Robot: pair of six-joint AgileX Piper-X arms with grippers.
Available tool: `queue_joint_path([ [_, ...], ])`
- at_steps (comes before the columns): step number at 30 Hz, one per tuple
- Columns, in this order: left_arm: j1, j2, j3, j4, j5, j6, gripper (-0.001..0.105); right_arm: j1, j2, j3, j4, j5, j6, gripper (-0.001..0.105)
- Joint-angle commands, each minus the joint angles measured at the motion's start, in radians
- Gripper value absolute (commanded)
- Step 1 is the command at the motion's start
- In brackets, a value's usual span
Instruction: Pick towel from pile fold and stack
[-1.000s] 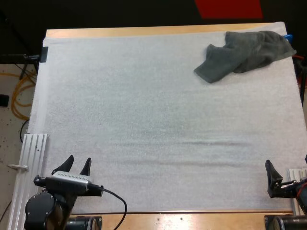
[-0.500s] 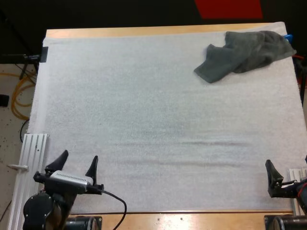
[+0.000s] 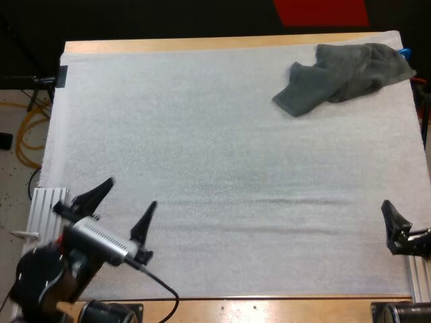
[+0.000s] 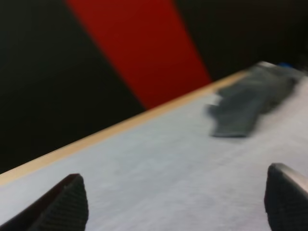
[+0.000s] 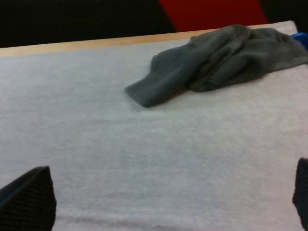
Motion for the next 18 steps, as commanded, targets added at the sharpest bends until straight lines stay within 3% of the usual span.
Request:
queue_joint_path([
  [1, -0.034, 0.032, -0.032, -0.015, 0.007, 0.018, 0.073, 0.003, 0.025, -0.027, -0.008, -0.049, 0.001, 0.098],
  [8, -0.208, 0.232, -0.138, -0.015, 0.007, 0.029, 0.073, 0.003, 0.183, -0.141, -0.019, -0.144, 0.001, 0.098],
  [18, -0.207, 0.316, -0.145, -0.075, -0.036, 0.029, 0.073, 0.003, 0.491, -0.142, -0.278, -0.142, 0.039, 0.098],
])
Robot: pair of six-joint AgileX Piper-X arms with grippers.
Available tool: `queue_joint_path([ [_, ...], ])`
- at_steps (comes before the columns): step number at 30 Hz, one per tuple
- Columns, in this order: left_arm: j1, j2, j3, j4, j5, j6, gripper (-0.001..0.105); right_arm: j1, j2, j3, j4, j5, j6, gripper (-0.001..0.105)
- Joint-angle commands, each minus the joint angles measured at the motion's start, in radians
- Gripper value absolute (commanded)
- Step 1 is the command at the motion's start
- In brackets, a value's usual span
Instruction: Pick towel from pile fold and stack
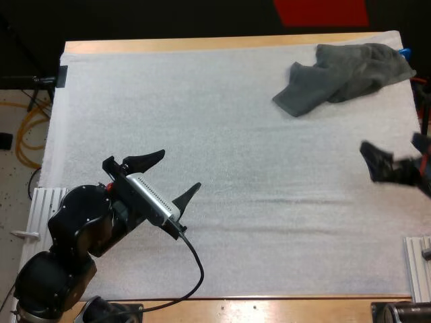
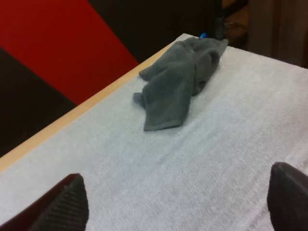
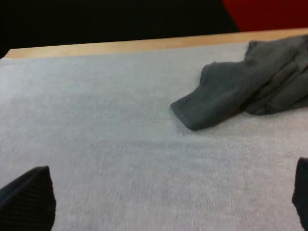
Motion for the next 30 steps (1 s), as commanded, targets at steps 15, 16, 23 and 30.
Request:
queue_joint_path([
  [15, -0.002, 0.093, -0.008, -0.019, -0.073, -0.001, 0.073, 0.066, 0.74, -0.216, -0.335, 0.078, 0.237, 0.098],
  [16, -0.002, 0.093, -0.008, -0.019, -0.073, -0.001, 0.073, 0.071, 0.795, -0.24, -0.352, 0.084, 0.267, 0.098],
  [23, -0.002, 0.093, -0.008, -0.019, -0.078, -0.001, 0.073, 0.066, 1.07, -0.372, -0.446, 0.107, 0.491, 0.098],
  [30, -0.002, 0.093, -0.008, -0.019, -0.078, -0.025, 0.073, 0.066, 1.22, -0.455, -0.558, 0.075, 0.705, 0.09],
])
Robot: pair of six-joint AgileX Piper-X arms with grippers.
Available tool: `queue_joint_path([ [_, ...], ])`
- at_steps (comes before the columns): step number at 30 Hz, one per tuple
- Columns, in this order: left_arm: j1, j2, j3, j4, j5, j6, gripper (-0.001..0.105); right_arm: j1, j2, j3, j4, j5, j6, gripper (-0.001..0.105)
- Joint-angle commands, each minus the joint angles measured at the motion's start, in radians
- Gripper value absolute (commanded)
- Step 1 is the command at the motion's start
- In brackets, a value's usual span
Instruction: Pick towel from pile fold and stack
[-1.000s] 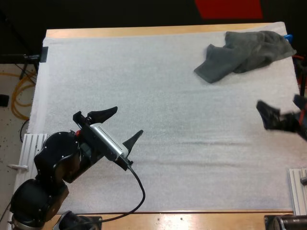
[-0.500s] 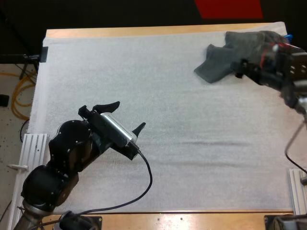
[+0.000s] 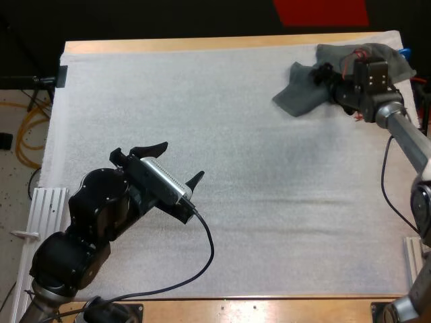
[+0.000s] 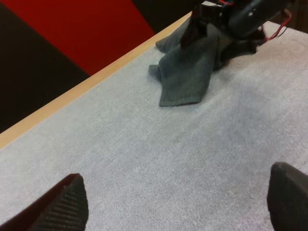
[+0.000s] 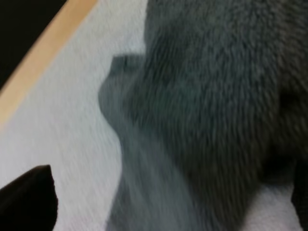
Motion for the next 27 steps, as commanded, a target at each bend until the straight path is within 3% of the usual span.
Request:
queue_joint_path([
  [1, -0.002, -0.003, -0.007, -0.004, -0.013, -0.01, 0.073, -0.002, 0.007, -0.02, -0.024, -0.007, 0.037, 0.082],
  [2, -0.002, -0.003, -0.007, -0.004, -0.013, -0.01, 0.073, -0.002, 0.024, -0.029, -0.027, -0.009, 0.065, 0.072],
  [3, -0.002, -0.003, -0.007, -0.004, -0.013, -0.01, 0.073, -0.002, 0.029, -0.032, -0.027, -0.01, 0.078, 0.068],
  [5, -0.002, -0.003, -0.007, -0.004, -0.013, -0.01, 0.073, -0.002, 0.042, -0.036, -0.031, -0.034, 0.111, 0.04],
  [6, -0.002, -0.003, -0.007, -0.004, -0.013, -0.01, 0.073, -0.002, 0.042, -0.036, -0.03, -0.038, 0.111, 0.032],
  [8, -0.002, -0.003, -0.007, -0.004, -0.013, -0.01, 0.073, -0.002, 0.036, -0.036, -0.038, -0.083, 0.109, 0.0],
  [12, -0.002, -0.003, -0.007, -0.004, -0.013, -0.01, 0.073, -0.002, -0.005, -0.036, -0.066, -0.146, 0.043, 0.001],
  [22, -0.002, -0.003, -0.007, -0.11, -0.063, -0.005, 0.073, 0.009, -0.367, -0.036, 0.016, -0.136, -0.398, 0.001],
  [27, -0.002, -0.003, -0.007, -0.083, -0.119, -0.005, 0.073, 0.009, -0.532, -0.036, 0.096, -0.131, -0.462, 0.001],
])
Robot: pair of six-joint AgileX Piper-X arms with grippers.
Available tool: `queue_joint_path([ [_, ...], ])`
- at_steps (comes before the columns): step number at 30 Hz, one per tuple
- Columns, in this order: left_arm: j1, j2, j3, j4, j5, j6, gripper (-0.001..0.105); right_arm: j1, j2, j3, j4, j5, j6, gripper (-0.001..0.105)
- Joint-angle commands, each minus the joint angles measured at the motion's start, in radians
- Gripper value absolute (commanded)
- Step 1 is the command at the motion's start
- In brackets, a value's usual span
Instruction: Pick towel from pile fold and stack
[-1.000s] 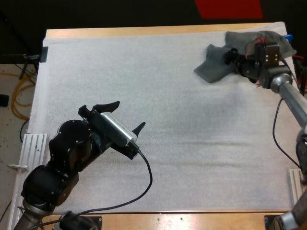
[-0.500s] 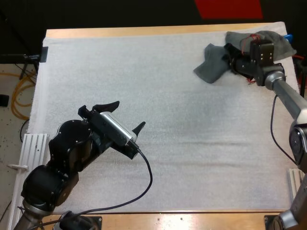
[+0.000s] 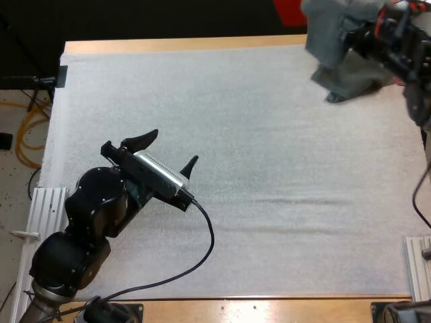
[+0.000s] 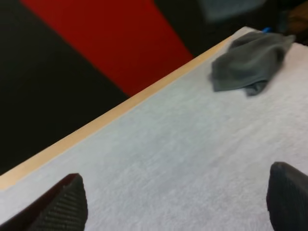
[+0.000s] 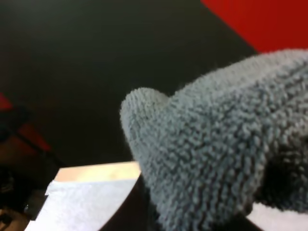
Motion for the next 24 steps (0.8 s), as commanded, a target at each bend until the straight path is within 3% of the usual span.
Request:
queue_joint_path([
  [1, -0.002, -0.009, -0.005, 0.008, -0.014, -0.005, 0.073, 0.002, -0.021, -0.007, 0.034, -0.002, -0.04, 0.001],
  [8, -0.002, -0.111, -0.009, 0.152, -0.022, -0.013, 0.073, 0.002, -0.183, -0.007, 0.293, -0.028, -0.065, 0.001],
  [12, -0.002, -0.172, -0.009, 0.225, -0.022, -0.049, 0.073, 0.014, -0.245, -0.007, 0.457, -0.062, -0.138, 0.001],
  [16, -0.002, -0.21, -0.009, 0.312, -0.022, -0.097, 0.073, 0.073, -0.309, -0.007, 0.713, -0.005, -0.236, 0.001],
  [20, -0.002, -0.212, -0.009, 0.372, -0.022, -0.124, 0.073, 0.164, -0.337, 0.019, 0.909, 0.101, -0.259, 0.001],
  [24, -0.002, -0.212, -0.009, 0.377, -0.02, -0.127, 0.073, 0.242, -0.339, 0.092, 0.964, 0.123, -0.245, 0.001],
])
